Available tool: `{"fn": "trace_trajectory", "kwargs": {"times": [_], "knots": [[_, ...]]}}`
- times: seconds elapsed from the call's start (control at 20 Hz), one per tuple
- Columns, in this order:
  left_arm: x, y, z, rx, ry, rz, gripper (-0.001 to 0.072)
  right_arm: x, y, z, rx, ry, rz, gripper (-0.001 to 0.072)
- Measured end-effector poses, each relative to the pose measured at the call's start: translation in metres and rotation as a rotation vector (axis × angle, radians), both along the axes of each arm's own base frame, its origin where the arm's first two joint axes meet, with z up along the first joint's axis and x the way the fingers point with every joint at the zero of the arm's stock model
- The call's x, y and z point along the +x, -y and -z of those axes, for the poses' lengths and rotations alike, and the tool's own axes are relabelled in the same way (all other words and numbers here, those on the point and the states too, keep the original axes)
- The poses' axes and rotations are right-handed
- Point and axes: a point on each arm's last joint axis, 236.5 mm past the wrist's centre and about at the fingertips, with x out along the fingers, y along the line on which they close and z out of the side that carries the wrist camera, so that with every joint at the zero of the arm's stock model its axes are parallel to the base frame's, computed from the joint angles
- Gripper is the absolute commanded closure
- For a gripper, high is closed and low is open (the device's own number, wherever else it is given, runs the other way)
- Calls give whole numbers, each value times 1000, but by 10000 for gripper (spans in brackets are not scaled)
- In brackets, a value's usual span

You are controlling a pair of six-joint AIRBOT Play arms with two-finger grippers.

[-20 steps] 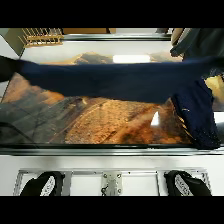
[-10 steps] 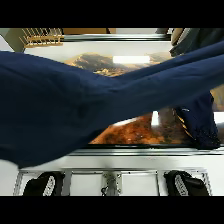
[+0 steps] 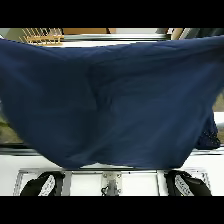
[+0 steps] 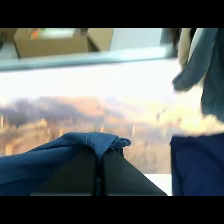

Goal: Fold the clothes and pants, and hang the long-sleeved shirts on hangers.

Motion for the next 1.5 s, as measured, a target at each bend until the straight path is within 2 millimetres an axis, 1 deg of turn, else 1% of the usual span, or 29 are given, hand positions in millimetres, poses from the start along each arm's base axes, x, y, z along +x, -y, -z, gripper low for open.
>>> {"fn": "trace_trajectory", "kwargs": {"times": [0.15, 0.2, 0.3, 0.35, 0.45, 0.5, 0.6, 0.7, 0.85, 1.0, 1.1, 1.3, 1.5], "knots": [[77, -2, 91, -38, -203, 21, 695, 70, 16, 82, 63, -226, -15, 704], [99, -1, 121, -46, -260, 23, 694, 90, 20, 111, 81, -294, -19, 704], [140, 3, 177, -54, -351, 27, 694, 126, 24, 171, 115, -418, -29, 704], [158, 6, 201, -54, -387, 31, 694, 139, 23, 195, 126, -461, -33, 703], [188, 12, 237, -56, -430, 38, 695, 166, 20, 237, 142, -514, -37, 703], [202, 15, 253, -58, -446, 42, 694, 176, 18, 254, 148, -530, -38, 703], [224, 19, 277, -57, -466, 45, 694, 195, 11, 281, 159, -543, -40, 703], [242, 20, 293, -56, -475, 49, 694, 208, 8, 299, 163, -546, -37, 703], [253, 20, 312, -52, -500, 54, 695, 219, 10, 315, 150, -545, -21, 704], [248, 17, 335, -29, -549, 51, 694, 216, 16, 325, 121, -574, 0, 704], [237, 13, 350, -15, -590, 44, 694, 207, 19, 337, 97, -620, 2, 704], [206, 2, 381, -11, -686, 23, 694, 177, 21, 365, 59, -729, 8, 704], [172, -3, 414, 7, -769, 27, 694, 145, 14, 400, 34, -838, -3, 702]]}}
